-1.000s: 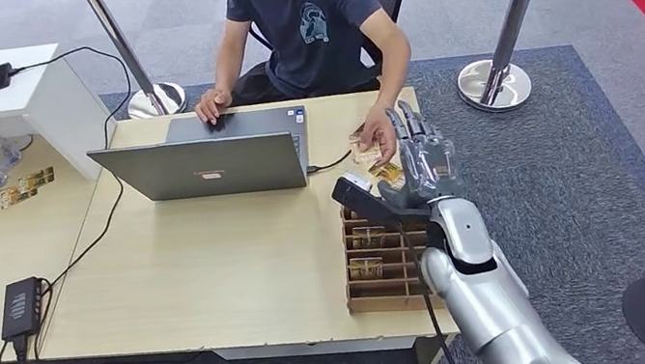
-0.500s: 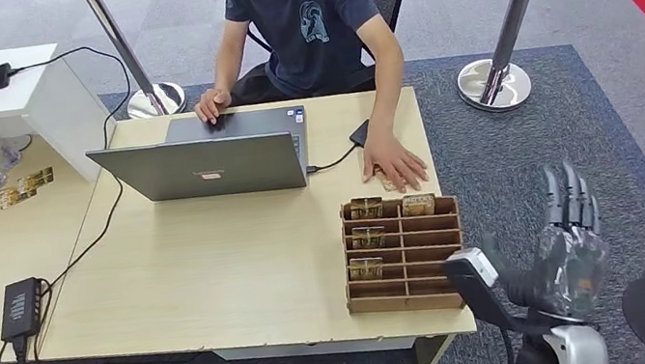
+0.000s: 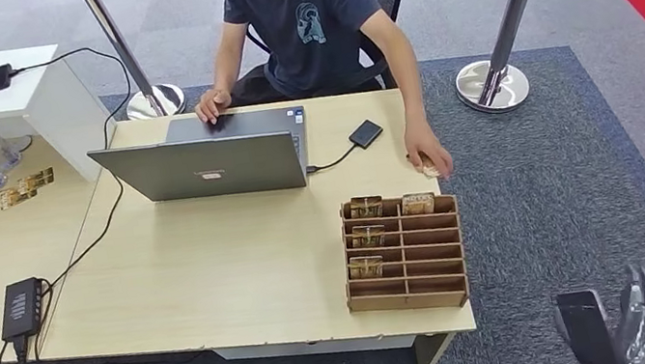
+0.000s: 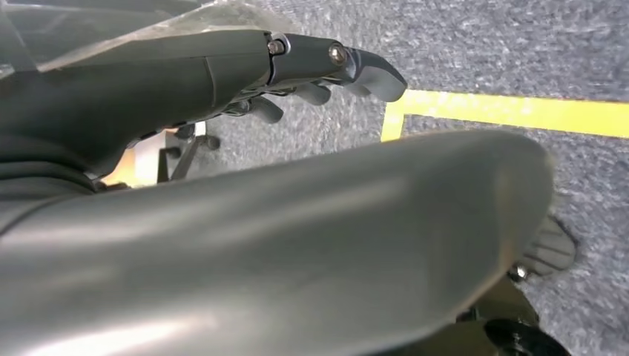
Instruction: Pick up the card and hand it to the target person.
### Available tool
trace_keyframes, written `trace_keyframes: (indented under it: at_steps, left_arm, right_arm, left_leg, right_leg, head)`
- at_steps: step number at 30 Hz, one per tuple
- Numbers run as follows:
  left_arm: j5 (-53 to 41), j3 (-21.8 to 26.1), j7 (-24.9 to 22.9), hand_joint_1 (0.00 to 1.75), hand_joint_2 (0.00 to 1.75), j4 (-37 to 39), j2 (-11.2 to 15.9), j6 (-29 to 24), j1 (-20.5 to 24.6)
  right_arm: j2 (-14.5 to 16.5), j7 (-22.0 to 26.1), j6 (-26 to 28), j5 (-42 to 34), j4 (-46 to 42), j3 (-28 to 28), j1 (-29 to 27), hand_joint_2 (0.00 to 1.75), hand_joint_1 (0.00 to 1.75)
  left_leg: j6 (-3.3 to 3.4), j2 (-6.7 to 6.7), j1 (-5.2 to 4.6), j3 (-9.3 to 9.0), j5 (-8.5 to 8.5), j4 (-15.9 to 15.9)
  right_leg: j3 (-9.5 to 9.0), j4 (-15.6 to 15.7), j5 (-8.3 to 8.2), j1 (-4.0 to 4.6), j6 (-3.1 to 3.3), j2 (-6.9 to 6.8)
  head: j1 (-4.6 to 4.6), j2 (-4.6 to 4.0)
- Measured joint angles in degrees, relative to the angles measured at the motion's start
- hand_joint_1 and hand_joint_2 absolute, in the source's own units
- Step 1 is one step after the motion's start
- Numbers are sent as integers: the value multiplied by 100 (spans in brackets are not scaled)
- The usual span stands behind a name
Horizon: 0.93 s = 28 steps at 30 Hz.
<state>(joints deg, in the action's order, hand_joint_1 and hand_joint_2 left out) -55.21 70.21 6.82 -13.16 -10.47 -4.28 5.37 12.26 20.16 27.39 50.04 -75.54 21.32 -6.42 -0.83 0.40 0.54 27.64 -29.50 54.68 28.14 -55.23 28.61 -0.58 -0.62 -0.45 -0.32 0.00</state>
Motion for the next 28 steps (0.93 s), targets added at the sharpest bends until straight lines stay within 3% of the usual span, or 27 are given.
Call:
trace_keyframes:
  at_steps: [2, 5, 12, 13, 16, 17, 19, 23, 26, 27, 28]
  left_arm:
    - [-13, 27, -10, 0, 0, 5, -17, 8, -7]
    - [-65, 41, -13, 0, 0, 14, -22, 39, -24]
    - [-212, 41, -39, 0, 0, 25, -21, 244, -28]
    - [-221, 41, -44, 0, 0, 25, -19, 282, -28]
    - [-223, 41, -45, 0, 131, 25, -10, 370, -26]
    - [-224, 41, -45, 0, 175, 25, -7, 394, -25]
    - [-245, 41, -57, 0, 175, 25, -2, 414, -22]
    - [-339, 39, -183, 0, 175, 25, 3, 245, -18]
    - [-251, -15, -201, 0, 175, 23, 19, 189, -27]
    - [-176, -82, -200, 0, 175, 23, 32, 188, -38]
    - [-138, -121, -199, 0, 175, 22, 40, 188, -45]
  right_arm:
    - [-231, -158, -276, -97, 1465, 630, 423, 175, 0]
    - [-509, -836, -766, 58, 3302, 1222, 763, 175, 0]
    - [-583, -2141, -1601, -101, 5411, 1845, 913, 175, 0]
    - [-569, -2234, -1666, -164, 5564, 1925, 922, 131, 0]
    - [-495, -2347, -1768, -292, 5863, 2131, 946, 0, 0]
    - [-461, -2368, -1788, -307, 5921, 2177, 955, 0, 0]
    - [-386, -2429, -1824, -300, 6017, 2234, 982, 0, 0]
    - [-265, -2582, -1924, -204, 6174, 2293, 1044, 175, 0]
    - [-237, -2632, -1972, -148, 6224, 2285, 1080, 175, 0]
    - [-240, -2634, -1985, -178, 6228, 2253, 1086, 131, 0]
    - [-245, -2634, -1993, -197, 6228, 2237, 1087, 116, 0]
  left_leg:
    - [10, -6, -4, -1, 3, 1]
    - [14, -7, -6, 3, 2, 1]
    - [9, -6, 2, 7, 0, -4]
    - [7, -6, 2, 7, -1, -4]
    - [6, -6, 1, 6, 0, -4]
    - [6, -5, 0, 5, 0, -4]
    - [6, -5, 0, 4, 0, -4]
    - [6, -6, -2, 3, 1, -3]
    - [6, -6, -2, 3, 1, -3]
    - [6, -6, -2, 3, 1, -3]
    - [6, -6, -2, 3, 1, -3]
  right_leg:
    - [-4, 3, -1, -4, -9, -3]
    - [-2, 3, -4, -6, -11, -4]
    - [6, -3, 7, -1, 1, -4]
    - [6, -4, 6, 1, 2, -4]
    - [5, -4, 6, 5, 2, -4]
    - [4, -4, 6, 6, 1, -4]
    - [3, -4, 5, 6, 1, -4]
    - [2, -4, 4, 4, 1, -4]
    - [3, -3, 4, 4, 0, -4]
    - [3, -3, 4, 4, 0, -4]
    - [3, -3, 4, 4, 0, -4]
  head:
    - [4, 0]
    - [4, 0]
    - [3, 0]
    - [3, 0]
    - [4, 0]
    - [4, 0]
    - [5, 0]
    - [4, 0]
    - [4, 0]
    - [4, 0]
    - [5, 0]
